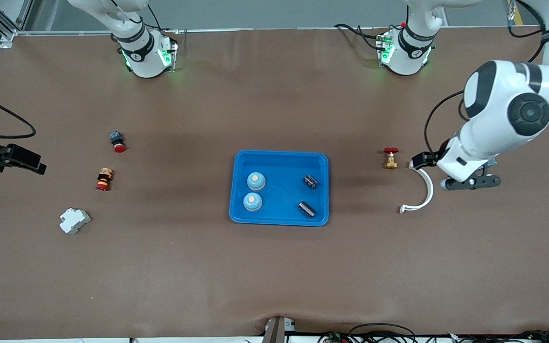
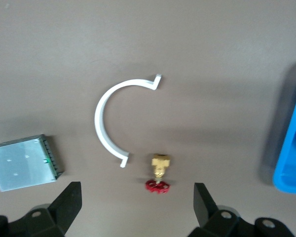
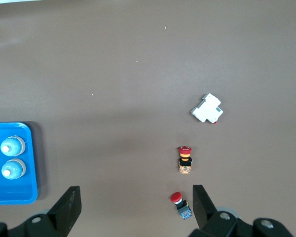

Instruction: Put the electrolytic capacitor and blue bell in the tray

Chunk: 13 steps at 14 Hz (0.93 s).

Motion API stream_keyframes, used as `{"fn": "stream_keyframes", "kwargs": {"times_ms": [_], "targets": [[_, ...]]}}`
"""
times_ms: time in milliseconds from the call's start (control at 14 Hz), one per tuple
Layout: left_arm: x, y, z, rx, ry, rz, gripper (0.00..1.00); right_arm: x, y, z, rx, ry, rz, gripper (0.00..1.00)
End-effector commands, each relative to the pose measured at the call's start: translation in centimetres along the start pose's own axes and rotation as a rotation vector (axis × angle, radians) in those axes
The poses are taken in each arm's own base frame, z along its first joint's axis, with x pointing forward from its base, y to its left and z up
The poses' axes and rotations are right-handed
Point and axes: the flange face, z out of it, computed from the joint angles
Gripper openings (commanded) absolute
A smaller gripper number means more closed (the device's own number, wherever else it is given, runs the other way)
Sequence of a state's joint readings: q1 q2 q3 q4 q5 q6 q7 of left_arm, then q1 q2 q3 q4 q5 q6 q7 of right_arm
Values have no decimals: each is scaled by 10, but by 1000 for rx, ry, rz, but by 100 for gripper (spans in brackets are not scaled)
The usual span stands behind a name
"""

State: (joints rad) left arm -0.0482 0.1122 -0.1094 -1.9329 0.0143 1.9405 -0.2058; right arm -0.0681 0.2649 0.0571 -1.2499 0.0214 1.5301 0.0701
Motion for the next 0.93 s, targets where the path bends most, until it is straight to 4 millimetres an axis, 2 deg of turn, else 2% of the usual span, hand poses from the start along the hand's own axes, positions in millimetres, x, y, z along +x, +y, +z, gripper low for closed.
{"fn": "stream_keyframes", "kwargs": {"times_ms": [0, 142, 356, 641, 784, 855], "targets": [[-31, -7, -14, -11, 24, 22, 100, -12, 3, -10, 12, 4, 20, 100], [-44, -15, -22, -5, 39, 37, 100, -17, 5, -14, 6, -8, 22, 100], [-56, -43, -42, -2, 63, 69, 100, -20, 9, -18, -22, -10, 22, 100], [-68, -51, -74, 1, 67, 73, 100, -24, 9, -20, -27, -25, 17, 100], [-66, -54, -101, 0, 64, 69, 100, -27, 10, -24, -27, -22, 16, 100], [-63, -53, -122, -2, 78, 66, 100, -28, 12, -24, -27, -27, 20, 100]]}}
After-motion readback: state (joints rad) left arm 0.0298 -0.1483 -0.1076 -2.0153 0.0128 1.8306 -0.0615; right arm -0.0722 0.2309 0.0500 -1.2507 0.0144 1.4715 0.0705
